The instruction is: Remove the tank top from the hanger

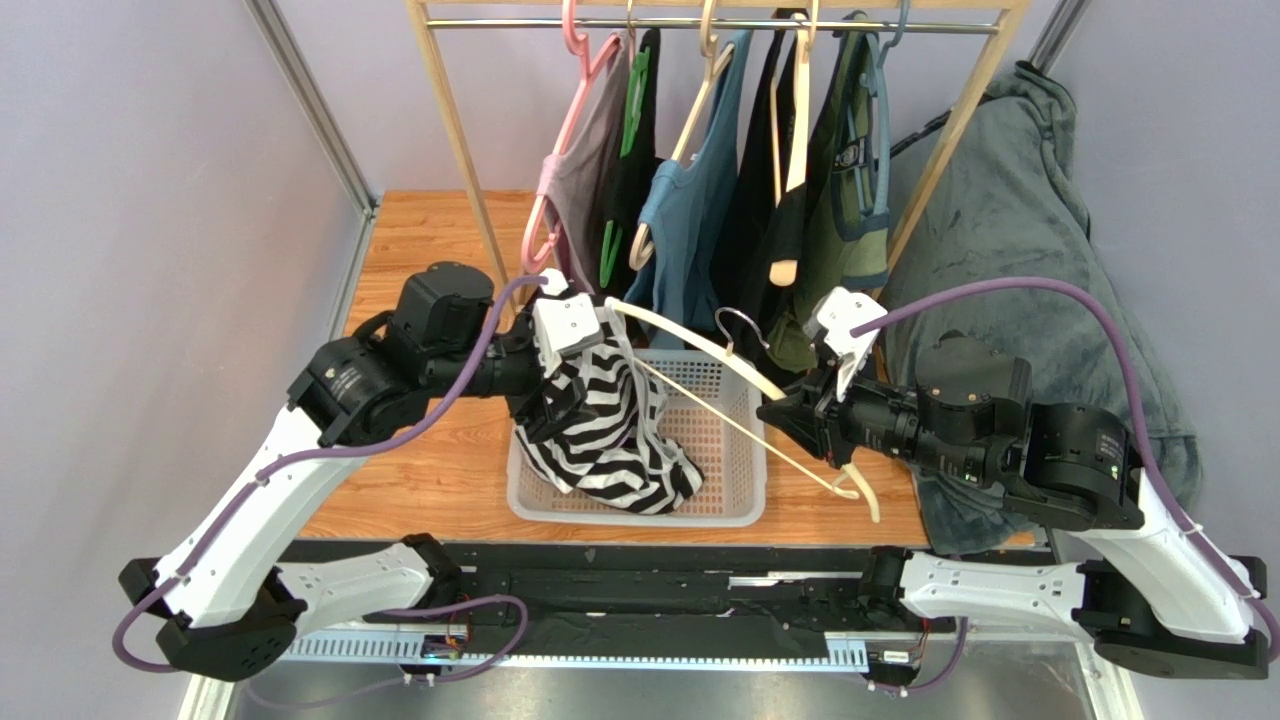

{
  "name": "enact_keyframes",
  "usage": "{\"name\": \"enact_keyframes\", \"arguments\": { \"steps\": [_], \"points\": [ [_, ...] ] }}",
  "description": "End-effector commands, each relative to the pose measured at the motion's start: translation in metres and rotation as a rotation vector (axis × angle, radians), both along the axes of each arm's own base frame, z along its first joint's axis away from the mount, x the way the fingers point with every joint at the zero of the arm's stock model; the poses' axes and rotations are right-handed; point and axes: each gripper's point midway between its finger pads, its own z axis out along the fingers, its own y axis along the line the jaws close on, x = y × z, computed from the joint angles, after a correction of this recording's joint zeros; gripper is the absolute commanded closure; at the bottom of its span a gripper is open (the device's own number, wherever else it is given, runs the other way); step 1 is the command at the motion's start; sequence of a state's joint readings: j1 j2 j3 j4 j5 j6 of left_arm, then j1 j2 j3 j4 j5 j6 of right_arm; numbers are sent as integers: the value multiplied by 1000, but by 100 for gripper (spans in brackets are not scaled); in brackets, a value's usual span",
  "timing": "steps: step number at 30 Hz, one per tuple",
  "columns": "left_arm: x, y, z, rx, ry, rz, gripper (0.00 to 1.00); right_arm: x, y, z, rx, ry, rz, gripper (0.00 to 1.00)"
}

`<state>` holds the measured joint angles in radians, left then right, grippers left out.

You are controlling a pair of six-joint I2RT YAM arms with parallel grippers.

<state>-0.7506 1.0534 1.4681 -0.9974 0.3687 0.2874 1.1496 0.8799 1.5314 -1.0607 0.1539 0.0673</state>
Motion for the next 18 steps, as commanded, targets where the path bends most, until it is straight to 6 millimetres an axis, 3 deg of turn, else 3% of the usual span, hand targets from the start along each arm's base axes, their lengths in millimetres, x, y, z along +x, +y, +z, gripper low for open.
{"name": "enact_keyframes", "arguments": {
  "steps": [1,4,7,9,10,13,18],
  "points": [
    [8,-16,-14,-13,35,-4,17,-3,-1,45,151,-49,6,100],
    [16,-16,-31,45,20,14,23,-5,-4,47,160,-50,7,100],
    [26,-13,-34,70,-25,51,34,-7,-7,48,160,-46,11,100],
    [31,-12,-30,68,-53,68,53,-8,-8,47,150,-42,11,100],
    [34,-10,-30,72,-64,84,70,-8,-8,46,146,-38,10,100],
    [40,-7,-13,57,-113,118,100,-8,-14,40,117,-29,-5,100],
    [38,4,39,-11,-208,145,100,-10,-21,25,96,15,-35,100]
  ]
}}
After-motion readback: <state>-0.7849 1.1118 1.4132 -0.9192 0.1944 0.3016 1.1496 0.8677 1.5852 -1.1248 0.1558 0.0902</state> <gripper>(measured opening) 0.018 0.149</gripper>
